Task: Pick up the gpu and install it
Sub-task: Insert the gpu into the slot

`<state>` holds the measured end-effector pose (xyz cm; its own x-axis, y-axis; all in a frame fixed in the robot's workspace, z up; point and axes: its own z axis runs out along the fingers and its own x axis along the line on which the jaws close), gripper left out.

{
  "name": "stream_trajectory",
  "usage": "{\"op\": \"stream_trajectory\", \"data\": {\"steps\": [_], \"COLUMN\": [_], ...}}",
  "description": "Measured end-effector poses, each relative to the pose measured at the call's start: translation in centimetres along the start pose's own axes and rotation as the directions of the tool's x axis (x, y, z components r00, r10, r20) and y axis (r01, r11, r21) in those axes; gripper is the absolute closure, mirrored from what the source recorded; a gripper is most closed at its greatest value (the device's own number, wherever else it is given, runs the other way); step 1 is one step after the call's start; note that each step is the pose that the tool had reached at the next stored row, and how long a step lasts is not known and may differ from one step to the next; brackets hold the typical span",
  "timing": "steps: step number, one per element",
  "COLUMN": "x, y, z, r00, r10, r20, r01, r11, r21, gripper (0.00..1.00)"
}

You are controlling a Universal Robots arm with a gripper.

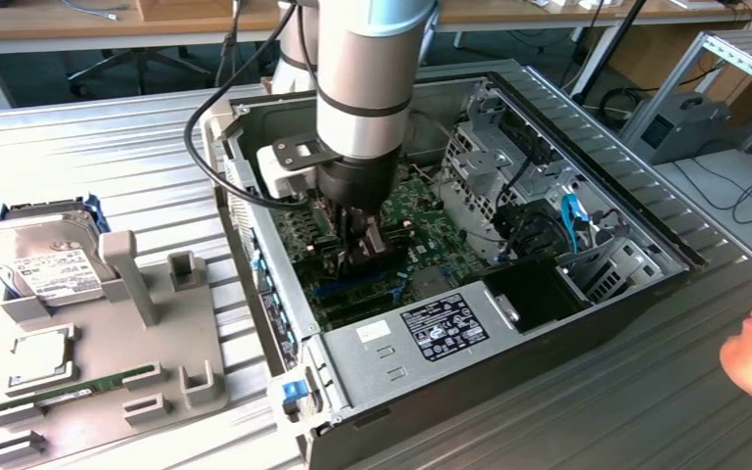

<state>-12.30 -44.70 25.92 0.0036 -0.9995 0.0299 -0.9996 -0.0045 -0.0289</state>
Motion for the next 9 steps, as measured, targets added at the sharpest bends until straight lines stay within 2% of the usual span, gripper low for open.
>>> {"op": "stream_trajectory", "data": {"steps": [3, 9], "x": [-0.04, -0.04], "y": [0.05, 0.06], "z": [-0.10, -0.14], "r00": [1.0000, 1.0000], "r10": [0.000, -0.004], "r20": [-0.0019, -0.0020], "r01": [0.000, 0.004], "r11": [1.0000, 1.0000], "r21": [0.0011, 0.0014], "gripper": [0.74, 0.74]}}
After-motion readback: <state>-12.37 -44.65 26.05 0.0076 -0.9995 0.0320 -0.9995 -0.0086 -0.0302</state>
